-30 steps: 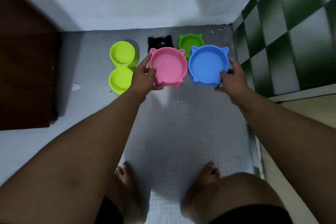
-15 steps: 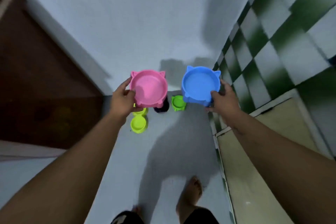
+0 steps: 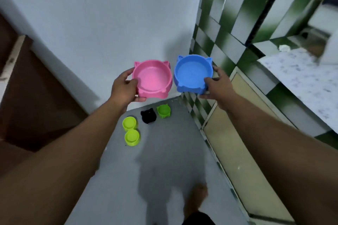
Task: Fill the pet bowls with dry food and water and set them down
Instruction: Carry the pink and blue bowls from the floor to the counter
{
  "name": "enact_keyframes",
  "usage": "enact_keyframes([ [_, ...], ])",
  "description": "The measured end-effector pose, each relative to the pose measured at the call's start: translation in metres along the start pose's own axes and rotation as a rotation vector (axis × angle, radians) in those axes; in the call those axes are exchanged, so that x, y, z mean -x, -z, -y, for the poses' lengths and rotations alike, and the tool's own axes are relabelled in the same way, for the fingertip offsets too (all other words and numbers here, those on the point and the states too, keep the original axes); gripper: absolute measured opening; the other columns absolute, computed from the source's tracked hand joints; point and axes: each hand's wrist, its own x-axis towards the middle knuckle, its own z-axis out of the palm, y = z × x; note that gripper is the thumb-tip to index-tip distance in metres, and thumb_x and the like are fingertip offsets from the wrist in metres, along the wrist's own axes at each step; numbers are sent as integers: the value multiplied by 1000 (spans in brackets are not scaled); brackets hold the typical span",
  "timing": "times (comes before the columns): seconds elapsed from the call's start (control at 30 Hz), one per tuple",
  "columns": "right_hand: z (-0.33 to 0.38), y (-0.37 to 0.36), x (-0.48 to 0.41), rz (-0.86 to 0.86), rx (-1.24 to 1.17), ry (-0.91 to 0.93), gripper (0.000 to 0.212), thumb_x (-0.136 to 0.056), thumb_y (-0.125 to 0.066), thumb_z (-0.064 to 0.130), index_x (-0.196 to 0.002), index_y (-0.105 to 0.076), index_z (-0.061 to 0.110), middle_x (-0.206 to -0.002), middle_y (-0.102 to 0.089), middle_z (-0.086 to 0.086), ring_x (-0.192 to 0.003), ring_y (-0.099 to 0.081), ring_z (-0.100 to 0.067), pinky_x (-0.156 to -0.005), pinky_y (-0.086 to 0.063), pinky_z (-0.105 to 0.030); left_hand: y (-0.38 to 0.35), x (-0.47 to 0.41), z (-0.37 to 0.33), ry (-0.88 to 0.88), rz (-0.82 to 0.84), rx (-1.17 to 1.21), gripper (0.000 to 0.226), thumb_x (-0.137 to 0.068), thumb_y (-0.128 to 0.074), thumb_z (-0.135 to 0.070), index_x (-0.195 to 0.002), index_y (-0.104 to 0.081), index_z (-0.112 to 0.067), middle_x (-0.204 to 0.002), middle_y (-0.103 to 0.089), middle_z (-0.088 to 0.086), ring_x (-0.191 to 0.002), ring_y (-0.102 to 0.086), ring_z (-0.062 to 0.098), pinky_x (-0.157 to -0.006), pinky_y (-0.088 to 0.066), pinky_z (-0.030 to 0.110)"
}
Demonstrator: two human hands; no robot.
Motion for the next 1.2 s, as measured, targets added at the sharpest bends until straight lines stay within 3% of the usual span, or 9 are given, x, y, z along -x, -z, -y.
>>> enact_keyframes([
  [0.3, -12, 97, 76, -155, -126, 15, 58, -94, -61, 12, -144, -40, 32, -123, -58, -17, -95, -69, -36, -64, -62, -52, -43, 62, -30, -53, 131, -43, 49, -102, -50, -5, -145, -53, -26, -113, -63, 20, -83, -72, 39, -59, -63, 43],
  [0.47, -18, 167, 121, -228, -179, 52, 52, -94, -59, 12, -141, -44, 31, -126, -56, -15, -101, -67, -35, -64, -63, -49, -93, 106, -50, -108, 214, -47, 48, -102, -52, -5, -145, -54, -26, -111, -65, 17, -77, -72, 35, -58, -62, 39],
  [0.7, -30, 270, 194, -373, -193, 81, 49, -90, -63, 17, -133, -51, 38, -110, -63, -14, -95, -69, -37, -63, -62, -51, -177, 179, -60, -147, 342, -31, 51, -102, -53, -4, -150, -50, -23, -116, -66, 13, -86, -75, 36, -57, -62, 38],
  [0.87, -44, 352, 253, -484, -224, 83, 48, -91, -61, 12, -133, -51, 34, -113, -59, -19, -98, -66, -39, -62, -62, -51, -246, 238, -70, -194, 461, -47, 49, -103, -53, -9, -149, -49, -26, -121, -63, 13, -88, -74, 34, -63, -64, 42],
  [1.2, -102, 519, 398, -803, -240, 65, 50, -92, -57, 10, -136, -48, 32, -112, -60, -18, -96, -67, -40, -63, -62, -50, -400, 399, -66, -214, 794, -35, 44, -104, -54, -11, -145, -53, -27, -119, -63, 12, -96, -73, 38, -59, -62, 38],
])
